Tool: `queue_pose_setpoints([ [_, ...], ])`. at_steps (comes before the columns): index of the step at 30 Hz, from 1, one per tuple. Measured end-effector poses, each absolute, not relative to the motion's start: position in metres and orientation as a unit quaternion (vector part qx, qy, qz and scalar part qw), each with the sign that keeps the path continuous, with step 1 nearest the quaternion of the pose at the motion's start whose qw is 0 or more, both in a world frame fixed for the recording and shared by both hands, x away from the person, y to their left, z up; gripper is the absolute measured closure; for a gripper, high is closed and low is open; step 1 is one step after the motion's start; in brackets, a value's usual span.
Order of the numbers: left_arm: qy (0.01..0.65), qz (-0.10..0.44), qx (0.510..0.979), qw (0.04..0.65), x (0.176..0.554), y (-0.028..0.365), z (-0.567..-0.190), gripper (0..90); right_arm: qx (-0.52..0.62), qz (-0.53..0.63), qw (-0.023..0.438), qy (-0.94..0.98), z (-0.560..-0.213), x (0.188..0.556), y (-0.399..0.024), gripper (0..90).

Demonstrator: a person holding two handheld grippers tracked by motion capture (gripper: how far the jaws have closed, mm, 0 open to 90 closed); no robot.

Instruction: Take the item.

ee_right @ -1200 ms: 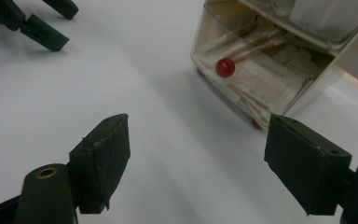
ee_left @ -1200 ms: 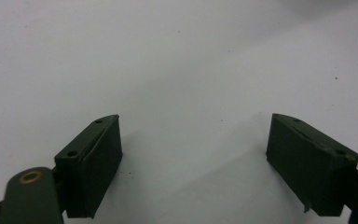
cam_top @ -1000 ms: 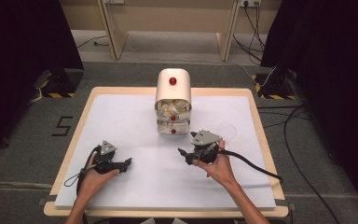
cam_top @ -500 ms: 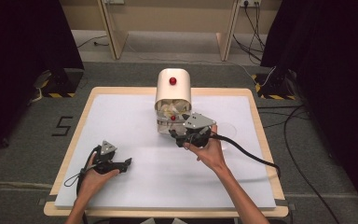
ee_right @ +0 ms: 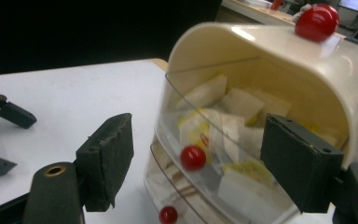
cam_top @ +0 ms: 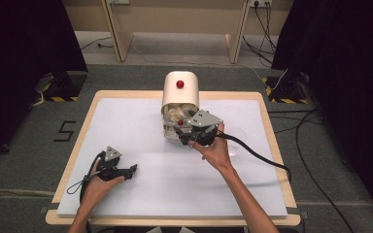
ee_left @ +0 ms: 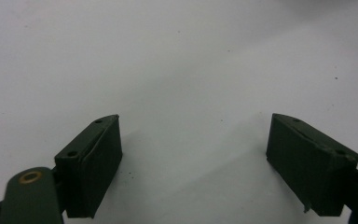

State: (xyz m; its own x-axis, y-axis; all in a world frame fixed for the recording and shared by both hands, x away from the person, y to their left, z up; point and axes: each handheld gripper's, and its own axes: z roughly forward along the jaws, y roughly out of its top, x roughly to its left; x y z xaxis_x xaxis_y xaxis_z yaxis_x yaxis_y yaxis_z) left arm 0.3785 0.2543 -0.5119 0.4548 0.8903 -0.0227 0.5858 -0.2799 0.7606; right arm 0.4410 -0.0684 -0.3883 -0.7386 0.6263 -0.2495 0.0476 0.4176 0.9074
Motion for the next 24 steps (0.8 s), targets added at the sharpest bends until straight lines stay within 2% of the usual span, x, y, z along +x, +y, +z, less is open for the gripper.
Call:
queue_pose_setpoints([
  [3,0.478,0.21,0.772,0.363,0.379,0.254,-0.512,16.9,0.212,0.492,0.301,0.789,-0.386,0.447,-0.063,24.9],
  [12,0.478,0.21,0.772,0.363,0.378,0.254,-0.512,16.9,0.228,0.473,0.284,0.802,-0.397,0.463,-0.057,23.5],
  [24,0.478,0.21,0.772,0.363,0.378,0.254,-0.512,16.9,0.212,0.463,0.278,0.815,-0.398,0.449,-0.058,20.5],
])
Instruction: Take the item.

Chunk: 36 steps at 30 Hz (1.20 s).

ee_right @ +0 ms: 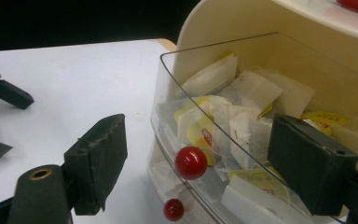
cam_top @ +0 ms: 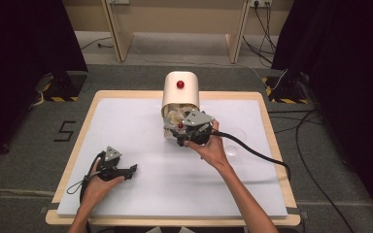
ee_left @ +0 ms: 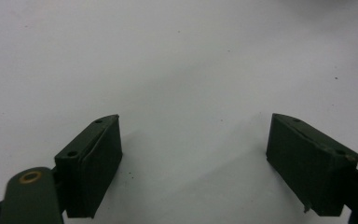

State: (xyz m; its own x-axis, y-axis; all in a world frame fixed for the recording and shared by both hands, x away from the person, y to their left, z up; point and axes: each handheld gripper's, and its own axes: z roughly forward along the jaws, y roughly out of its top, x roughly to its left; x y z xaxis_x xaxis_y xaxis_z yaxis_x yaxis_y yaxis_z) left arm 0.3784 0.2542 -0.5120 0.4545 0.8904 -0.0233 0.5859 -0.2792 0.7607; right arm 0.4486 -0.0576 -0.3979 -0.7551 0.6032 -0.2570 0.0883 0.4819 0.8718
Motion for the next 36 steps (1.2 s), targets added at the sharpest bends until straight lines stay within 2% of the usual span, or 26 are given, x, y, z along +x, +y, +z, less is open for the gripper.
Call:
queue_pose_setpoints([
  [20,0.478,0.21,0.772,0.363,0.378,0.254,-0.512,17.0,0.199,0.477,0.232,0.824,-0.4,0.417,-0.068,22.2],
  [36,0.478,0.21,0.771,0.364,0.378,0.254,-0.512,16.9,0.192,0.467,0.234,0.831,-0.403,0.401,-0.069,25.0],
])
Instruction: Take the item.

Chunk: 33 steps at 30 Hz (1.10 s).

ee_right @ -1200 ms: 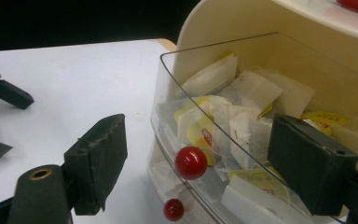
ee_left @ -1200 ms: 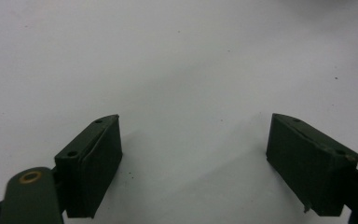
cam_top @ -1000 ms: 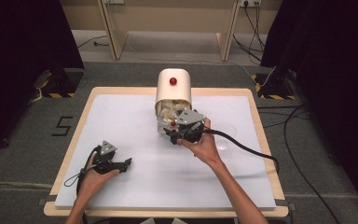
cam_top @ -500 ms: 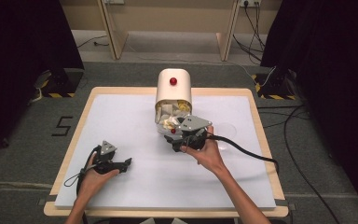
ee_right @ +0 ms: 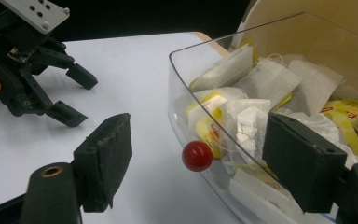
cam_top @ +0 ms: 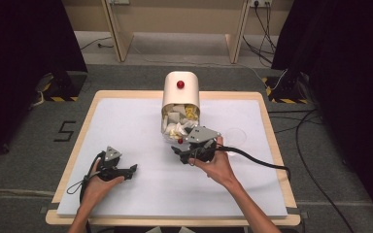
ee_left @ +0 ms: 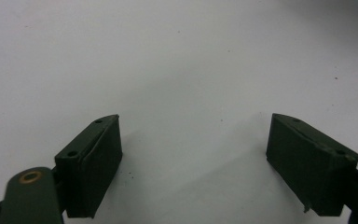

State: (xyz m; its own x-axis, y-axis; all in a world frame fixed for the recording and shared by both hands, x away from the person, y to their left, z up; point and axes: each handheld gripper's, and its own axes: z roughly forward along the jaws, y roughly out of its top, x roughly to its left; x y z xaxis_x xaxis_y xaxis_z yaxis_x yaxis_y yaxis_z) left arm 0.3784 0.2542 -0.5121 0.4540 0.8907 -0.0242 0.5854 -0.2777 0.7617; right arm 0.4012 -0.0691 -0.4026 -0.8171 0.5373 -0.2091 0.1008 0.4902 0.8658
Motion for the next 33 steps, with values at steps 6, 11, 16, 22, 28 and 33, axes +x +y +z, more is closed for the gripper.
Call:
queue_pose_setpoints([
  [6,0.478,0.21,0.772,0.363,0.378,0.254,-0.512,17.0,0.189,0.464,0.233,0.834,-0.403,0.398,-0.069,25.4],
  [11,0.478,0.21,0.772,0.363,0.378,0.254,-0.512,17.0,0.189,0.46,0.232,0.836,-0.403,0.396,-0.07,27.3],
  [16,0.478,0.211,0.771,0.363,0.378,0.254,-0.512,17.0,0.188,0.457,0.23,0.838,-0.402,0.395,-0.07,27.8],
  [22,0.478,0.211,0.772,0.363,0.378,0.254,-0.512,17.0,0.191,0.457,0.227,0.839,-0.401,0.394,-0.071,30.4],
  [28,0.478,0.21,0.772,0.363,0.378,0.254,-0.512,17.0,0.192,0.473,0.234,0.827,-0.393,0.396,-0.076,34.5],
  [33,0.478,0.21,0.772,0.363,0.378,0.254,-0.512,17.0,0.192,0.478,0.236,0.824,-0.388,0.398,-0.079,37.5],
])
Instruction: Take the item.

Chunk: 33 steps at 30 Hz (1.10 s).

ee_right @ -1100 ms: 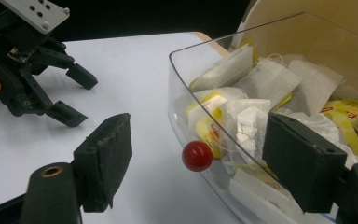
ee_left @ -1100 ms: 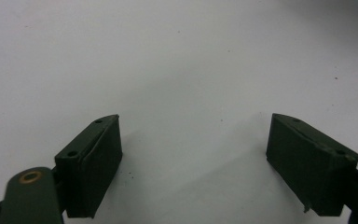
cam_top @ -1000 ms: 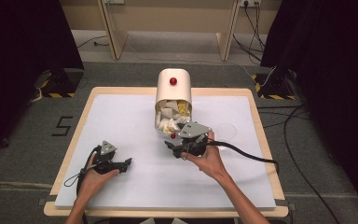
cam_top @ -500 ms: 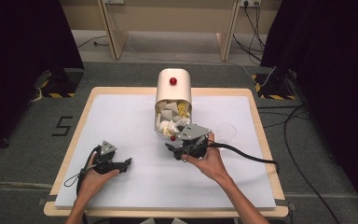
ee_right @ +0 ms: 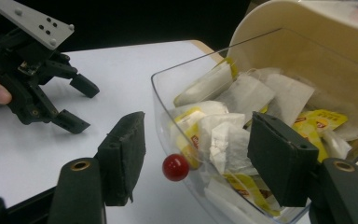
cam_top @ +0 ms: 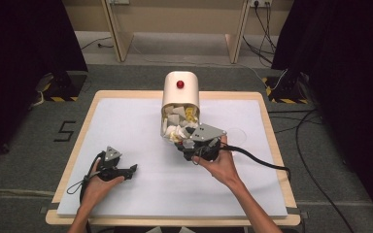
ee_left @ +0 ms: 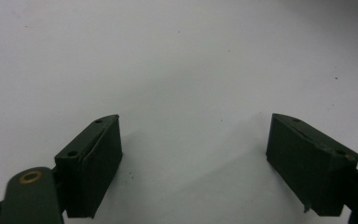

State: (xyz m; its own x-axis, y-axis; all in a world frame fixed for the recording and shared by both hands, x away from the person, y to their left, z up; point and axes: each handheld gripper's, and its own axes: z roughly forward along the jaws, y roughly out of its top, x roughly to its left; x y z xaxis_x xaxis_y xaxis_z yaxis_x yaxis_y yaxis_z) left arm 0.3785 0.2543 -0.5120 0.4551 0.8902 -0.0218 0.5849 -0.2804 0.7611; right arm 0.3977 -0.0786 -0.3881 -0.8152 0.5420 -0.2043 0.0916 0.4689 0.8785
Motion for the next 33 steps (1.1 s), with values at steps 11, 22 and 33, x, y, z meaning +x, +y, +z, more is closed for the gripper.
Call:
queue_pose_setpoints([
  [11,0.478,0.211,0.772,0.362,0.378,0.254,-0.512,17.0,0.213,0.496,0.246,0.805,-0.375,0.42,-0.085,43.0],
  [22,0.478,0.21,0.772,0.363,0.378,0.254,-0.512,16.9,0.219,0.475,0.244,0.817,-0.381,0.44,-0.082,48.0],
  [33,0.478,0.21,0.772,0.363,0.378,0.254,-0.512,16.9,0.23,0.453,0.224,0.832,-0.387,0.448,-0.079,49.9],
])
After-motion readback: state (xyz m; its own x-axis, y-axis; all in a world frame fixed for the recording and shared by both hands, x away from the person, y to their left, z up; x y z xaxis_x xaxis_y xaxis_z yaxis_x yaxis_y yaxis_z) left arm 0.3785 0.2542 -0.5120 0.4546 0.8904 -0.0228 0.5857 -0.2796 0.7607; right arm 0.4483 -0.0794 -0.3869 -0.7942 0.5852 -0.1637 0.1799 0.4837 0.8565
